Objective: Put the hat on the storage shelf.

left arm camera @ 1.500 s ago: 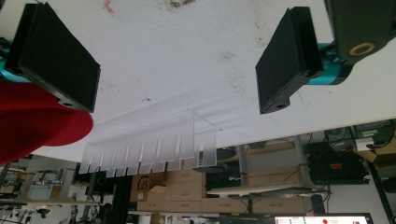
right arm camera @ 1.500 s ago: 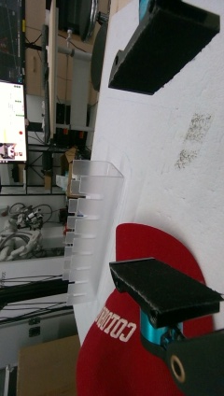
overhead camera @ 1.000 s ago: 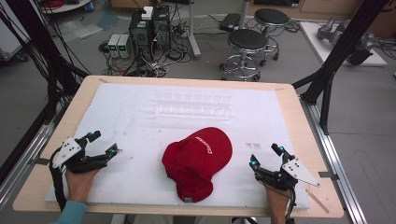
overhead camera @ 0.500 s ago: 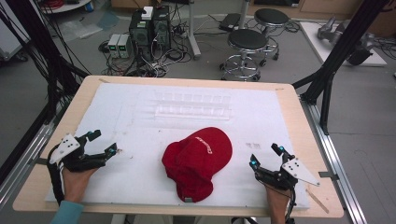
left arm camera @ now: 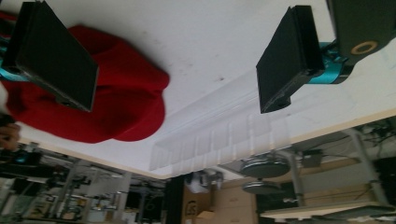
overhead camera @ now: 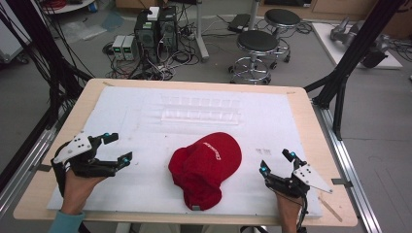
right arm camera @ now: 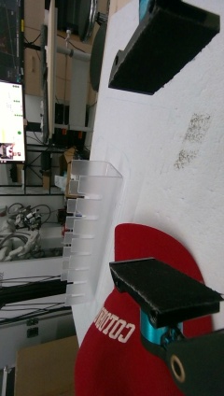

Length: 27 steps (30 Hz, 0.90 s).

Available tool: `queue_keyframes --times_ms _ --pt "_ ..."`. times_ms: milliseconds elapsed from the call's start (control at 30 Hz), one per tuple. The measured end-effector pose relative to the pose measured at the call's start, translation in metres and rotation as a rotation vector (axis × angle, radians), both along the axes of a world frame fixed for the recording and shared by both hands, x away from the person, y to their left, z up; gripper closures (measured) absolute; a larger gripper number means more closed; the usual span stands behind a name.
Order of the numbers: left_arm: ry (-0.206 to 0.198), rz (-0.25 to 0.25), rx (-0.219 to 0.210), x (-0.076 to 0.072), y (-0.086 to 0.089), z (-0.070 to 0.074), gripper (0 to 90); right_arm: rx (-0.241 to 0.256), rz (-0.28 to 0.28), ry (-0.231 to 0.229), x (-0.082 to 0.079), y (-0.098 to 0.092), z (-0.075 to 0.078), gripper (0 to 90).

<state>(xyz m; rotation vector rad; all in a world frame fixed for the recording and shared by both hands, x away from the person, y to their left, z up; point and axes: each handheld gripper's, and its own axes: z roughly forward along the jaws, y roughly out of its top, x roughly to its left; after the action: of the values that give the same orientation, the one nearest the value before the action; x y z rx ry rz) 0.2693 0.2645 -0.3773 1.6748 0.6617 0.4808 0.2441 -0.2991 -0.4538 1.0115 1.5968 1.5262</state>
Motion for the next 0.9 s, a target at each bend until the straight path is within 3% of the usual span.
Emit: queue_keyframes --times_ms 200,233,267,433,633,900 --pt "0.017 -0.121 0.013 -0.005 -0.026 0.010 13.3 -0.004 -0.001 -0.005 0.000 0.000 0.000 9.8" --pt "0.023 -0.161 0.027 -0.006 -0.039 0.012 13.3 -0.005 -0.002 -0.003 0.000 0.000 0.000 9.8" --pt "0.023 -0.161 0.027 -0.006 -0.039 0.012 13.3 -0.005 -0.002 -0.003 0.000 0.000 0.000 9.8" --pt "0.039 -0.243 0.063 -0.009 -0.070 0.012 13.0 -0.005 -0.003 -0.003 0.000 0.000 0.000 9.8" --pt "0.086 -0.267 0.127 -0.011 -0.094 0.007 13.0 -0.006 -0.002 -0.003 0.000 0.000 0.000 9.8" --pt "0.151 -0.258 0.160 -0.018 -0.117 -0.005 13.1 -0.004 -0.001 -0.002 0.000 0.000 0.000 9.8"
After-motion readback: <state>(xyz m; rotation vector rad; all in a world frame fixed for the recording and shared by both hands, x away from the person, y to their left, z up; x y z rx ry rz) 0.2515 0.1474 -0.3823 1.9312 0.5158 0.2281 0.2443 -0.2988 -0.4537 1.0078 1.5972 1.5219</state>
